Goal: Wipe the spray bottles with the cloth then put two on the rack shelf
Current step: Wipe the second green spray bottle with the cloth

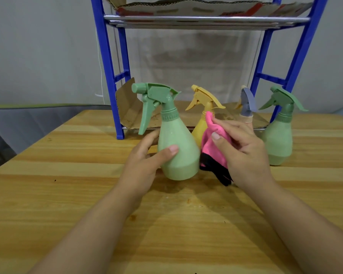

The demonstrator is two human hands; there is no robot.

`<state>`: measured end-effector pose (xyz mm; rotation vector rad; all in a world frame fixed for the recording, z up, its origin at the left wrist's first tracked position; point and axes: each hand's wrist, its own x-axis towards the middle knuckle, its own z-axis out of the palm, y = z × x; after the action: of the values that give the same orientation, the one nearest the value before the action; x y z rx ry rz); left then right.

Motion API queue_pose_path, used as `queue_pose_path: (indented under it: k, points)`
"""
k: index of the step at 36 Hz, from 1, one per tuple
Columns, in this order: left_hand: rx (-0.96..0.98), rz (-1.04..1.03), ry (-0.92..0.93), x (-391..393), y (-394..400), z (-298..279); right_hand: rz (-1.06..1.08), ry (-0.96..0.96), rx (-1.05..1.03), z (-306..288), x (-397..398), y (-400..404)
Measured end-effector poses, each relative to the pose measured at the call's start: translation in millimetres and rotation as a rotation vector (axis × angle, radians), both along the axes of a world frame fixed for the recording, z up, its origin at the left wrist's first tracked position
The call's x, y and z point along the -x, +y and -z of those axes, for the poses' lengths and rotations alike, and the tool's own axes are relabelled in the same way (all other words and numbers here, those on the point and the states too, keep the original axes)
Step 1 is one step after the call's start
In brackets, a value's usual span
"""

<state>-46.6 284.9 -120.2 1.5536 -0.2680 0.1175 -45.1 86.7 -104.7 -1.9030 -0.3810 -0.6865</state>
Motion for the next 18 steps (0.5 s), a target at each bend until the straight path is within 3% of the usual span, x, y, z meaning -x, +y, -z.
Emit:
queue_pose_path:
  k: [3,8,18]
  points:
    - [0.012,0.050,-0.008,1.1,-1.6,1.0,-0.199,0.006,0.024,-3.9,6.9,9.9]
    - [0.078,0.068,-0.060,4.9,-0.3,-2.7,-0.358,0.049,0.014,-6.0,7.9,16.1]
    - [-0.015,-0.114,-0.151,2.1,-4.8,3.3,-0.306,-0.016,0.277,10.9,3.7,21.0]
